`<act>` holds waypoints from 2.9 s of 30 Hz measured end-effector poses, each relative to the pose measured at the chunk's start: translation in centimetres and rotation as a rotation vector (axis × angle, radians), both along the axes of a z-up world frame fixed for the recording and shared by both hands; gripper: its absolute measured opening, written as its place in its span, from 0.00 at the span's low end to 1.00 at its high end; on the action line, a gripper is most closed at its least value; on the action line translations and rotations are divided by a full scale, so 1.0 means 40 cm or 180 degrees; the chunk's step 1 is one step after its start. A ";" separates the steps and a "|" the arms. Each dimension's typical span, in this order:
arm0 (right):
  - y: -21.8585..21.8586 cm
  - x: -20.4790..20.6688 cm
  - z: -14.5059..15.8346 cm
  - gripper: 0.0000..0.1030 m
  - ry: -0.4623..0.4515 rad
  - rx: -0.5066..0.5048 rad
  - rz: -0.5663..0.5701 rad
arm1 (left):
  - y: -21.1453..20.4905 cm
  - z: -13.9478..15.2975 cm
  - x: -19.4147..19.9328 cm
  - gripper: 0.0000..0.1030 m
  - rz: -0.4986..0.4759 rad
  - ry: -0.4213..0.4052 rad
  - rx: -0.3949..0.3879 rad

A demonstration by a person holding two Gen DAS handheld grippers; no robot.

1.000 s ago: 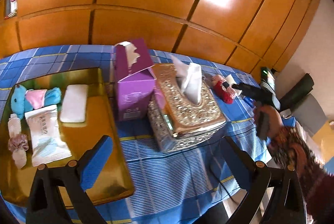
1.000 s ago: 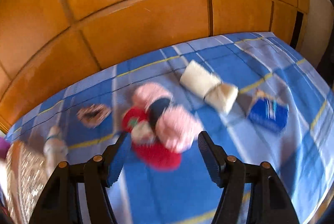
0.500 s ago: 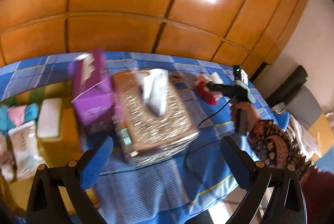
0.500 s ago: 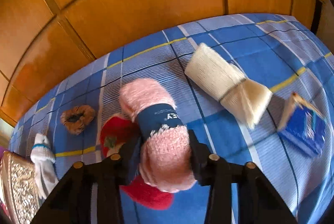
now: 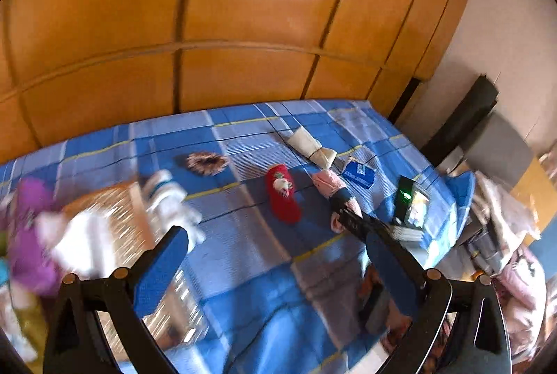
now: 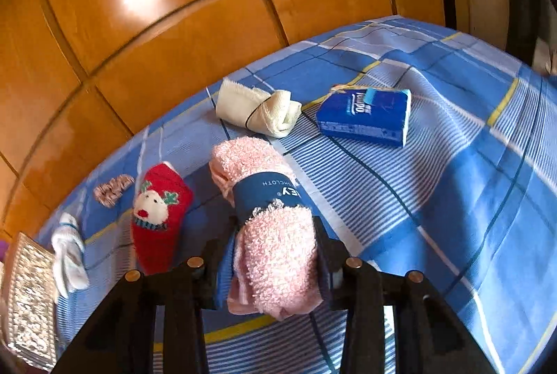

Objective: Organize soft objects
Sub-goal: 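Grasp the pink towel roll with the right tool while the left tool reaches for the red sock, then close the left tool on the red Christmas sock and lift it, then carry the sock into the gold tray with the left tool while the right tool carries the towel roll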

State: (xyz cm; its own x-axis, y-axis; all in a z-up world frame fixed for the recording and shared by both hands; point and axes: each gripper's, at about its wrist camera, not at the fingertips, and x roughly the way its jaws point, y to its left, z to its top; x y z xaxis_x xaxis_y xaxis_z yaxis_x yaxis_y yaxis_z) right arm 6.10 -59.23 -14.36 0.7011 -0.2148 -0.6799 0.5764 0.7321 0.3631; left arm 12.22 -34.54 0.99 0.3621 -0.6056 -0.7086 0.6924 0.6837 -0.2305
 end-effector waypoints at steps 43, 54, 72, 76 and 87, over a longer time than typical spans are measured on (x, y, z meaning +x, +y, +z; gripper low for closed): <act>-0.029 -0.022 -0.033 0.36 -0.0376 0.0146 -0.0106 | -0.212 -0.223 0.046 0.18 -0.0329 0.0187 0.0556; -0.023 -0.011 -0.031 0.36 -0.0265 0.0043 -0.0099 | 0.075 -0.026 -0.071 0.17 -0.0385 -0.0030 -0.0142; -0.005 0.009 -0.020 0.36 -0.0036 -0.0177 -0.0104 | 0.692 -0.020 0.075 0.18 0.1128 -0.0077 -0.0388; -0.001 0.013 -0.017 0.36 0.0017 -0.0234 -0.0108 | 0.760 -0.112 0.118 0.18 0.1356 0.0143 -0.0212; 0.041 -0.011 0.022 0.37 0.0150 -0.0784 -0.0519 | 0.805 -0.327 0.174 0.18 0.1556 0.0498 0.0291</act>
State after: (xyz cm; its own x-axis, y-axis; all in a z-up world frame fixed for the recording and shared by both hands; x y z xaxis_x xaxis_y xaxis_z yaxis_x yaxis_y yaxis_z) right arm 5.67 -57.60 -13.46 0.6127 -0.4845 -0.6244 0.7056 0.6913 0.1560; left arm 19.18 -2.34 -12.08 0.4728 -0.3252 -0.8190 0.2492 0.9408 -0.2298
